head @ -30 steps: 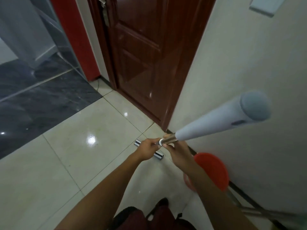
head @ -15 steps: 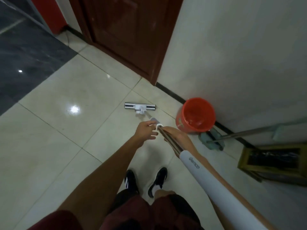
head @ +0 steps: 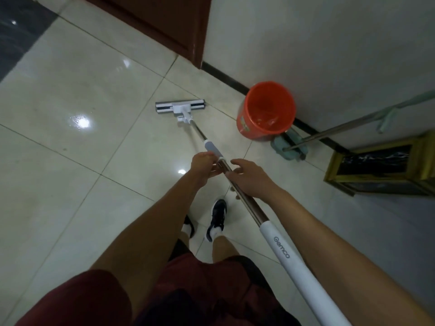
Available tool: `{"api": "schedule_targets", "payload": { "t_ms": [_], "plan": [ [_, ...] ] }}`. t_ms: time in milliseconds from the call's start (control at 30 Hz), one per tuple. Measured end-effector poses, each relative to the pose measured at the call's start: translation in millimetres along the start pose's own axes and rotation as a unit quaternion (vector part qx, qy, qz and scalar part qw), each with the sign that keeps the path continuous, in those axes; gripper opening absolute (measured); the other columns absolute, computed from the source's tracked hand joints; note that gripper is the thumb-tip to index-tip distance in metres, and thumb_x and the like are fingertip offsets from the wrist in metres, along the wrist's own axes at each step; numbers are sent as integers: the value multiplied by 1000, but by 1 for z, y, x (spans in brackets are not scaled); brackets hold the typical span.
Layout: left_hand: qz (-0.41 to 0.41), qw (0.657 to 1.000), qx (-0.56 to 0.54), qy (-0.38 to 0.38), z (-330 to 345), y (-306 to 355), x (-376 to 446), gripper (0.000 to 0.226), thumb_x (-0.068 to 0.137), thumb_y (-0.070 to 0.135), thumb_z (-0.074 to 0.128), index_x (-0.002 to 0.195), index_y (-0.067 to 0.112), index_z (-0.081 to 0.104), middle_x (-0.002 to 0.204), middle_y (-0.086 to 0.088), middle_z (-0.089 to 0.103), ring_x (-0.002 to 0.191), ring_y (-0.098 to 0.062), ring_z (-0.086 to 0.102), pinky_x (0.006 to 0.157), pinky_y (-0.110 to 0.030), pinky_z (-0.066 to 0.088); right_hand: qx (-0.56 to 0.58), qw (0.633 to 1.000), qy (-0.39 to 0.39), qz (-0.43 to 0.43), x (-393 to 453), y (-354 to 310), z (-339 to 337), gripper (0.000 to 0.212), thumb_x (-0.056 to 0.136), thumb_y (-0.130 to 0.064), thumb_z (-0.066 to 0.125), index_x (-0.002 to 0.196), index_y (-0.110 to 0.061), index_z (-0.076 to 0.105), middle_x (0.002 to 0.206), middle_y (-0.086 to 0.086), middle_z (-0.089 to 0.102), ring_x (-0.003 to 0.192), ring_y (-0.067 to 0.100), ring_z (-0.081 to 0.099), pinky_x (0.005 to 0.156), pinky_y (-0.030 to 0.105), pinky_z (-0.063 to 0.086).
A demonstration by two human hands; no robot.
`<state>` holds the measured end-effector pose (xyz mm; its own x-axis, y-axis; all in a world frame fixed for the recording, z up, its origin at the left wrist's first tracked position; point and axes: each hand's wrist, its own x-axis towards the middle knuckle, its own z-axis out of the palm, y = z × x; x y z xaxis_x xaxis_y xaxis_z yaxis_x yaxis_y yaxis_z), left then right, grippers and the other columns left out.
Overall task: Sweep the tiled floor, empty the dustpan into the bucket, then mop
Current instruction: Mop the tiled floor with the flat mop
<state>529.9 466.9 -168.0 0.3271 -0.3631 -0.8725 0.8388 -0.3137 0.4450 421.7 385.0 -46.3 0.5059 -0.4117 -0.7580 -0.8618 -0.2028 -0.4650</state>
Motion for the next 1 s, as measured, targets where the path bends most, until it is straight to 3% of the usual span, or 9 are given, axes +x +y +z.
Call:
{"api": "schedule_targets", "payload": {
  "t_ms": [67,167,233,367,500,633,733,867,1000],
  "plan": [
    [-9,1000,9,4,1,-6,7,10,93,-3,57,98,1,64,85,-14,70,74,-25,71,73,-41,63,59,996,-21,56,4,12,11,57,92,-27,58,146,-21,41,124,9,63,78,23,75,72,39,63],
    [-47,998,38,1,-1,-19,19,7,91,-5,60,93,1,63,88,-17,70,79,-28,71,85,-47,62,27,997,-40,66,9,20,23,43,92,-13,54,134,-10,48,114,13,64,78,30,74,77,48,61],
    [-72,996,42,9,0,-29,24,2,93,0,65,92,-1,63,89,-17,68,75,-26,69,77,-41,63,3,997,-46,69,13,23,32,32,92,-12,54,124,-10,51,108,13,63,78,33,73,75,49,61],
    [-92,995,31,32,1,-42,38,14,97,19,66,102,6,60,93,-11,66,77,-22,64,64,-35,55,12,992,-42,116,25,32,48,22,95,-18,53,116,-11,55,88,7,63,53,17,67,42,21,52],
    [-95,994,34,41,6,-43,54,29,94,24,72,112,5,60,99,-11,68,73,-21,64,60,-34,53,25,990,-28,132,35,47,68,16,89,-17,52,103,-10,57,84,9,64,51,17,59,46,27,52],
    [-83,993,59,61,12,-45,60,20,93,18,73,97,4,59,93,-13,68,67,-21,65,54,-35,53,-58,995,19,84,40,62,75,5,89,-18,53,87,-13,53,76,3,56,56,14,51,50,25,40],
    [-68,994,39,71,16,-46,58,20,93,16,72,101,2,61,89,-12,68,66,-23,65,65,-40,58,-87,994,30,56,39,63,70,12,87,-16,54,76,-16,49,68,-1,51,53,12,47,48,24,35],
    [-62,995,2,79,21,-47,48,18,93,15,72,99,2,62,88,-13,68,68,-24,65,85,-49,59,-120,992,26,31,32,60,60,7,86,-18,56,81,-15,53,73,0,54,59,15,54,55,28,47],
    [-60,993,-42,90,24,-49,31,13,95,12,69,89,6,59,80,-9,65,65,-22,63,61,-37,56,-158,987,4,-4,25,63,49,7,89,-18,55,83,-13,54,74,0,53,60,15,53,57,29,48]
  ]
}}
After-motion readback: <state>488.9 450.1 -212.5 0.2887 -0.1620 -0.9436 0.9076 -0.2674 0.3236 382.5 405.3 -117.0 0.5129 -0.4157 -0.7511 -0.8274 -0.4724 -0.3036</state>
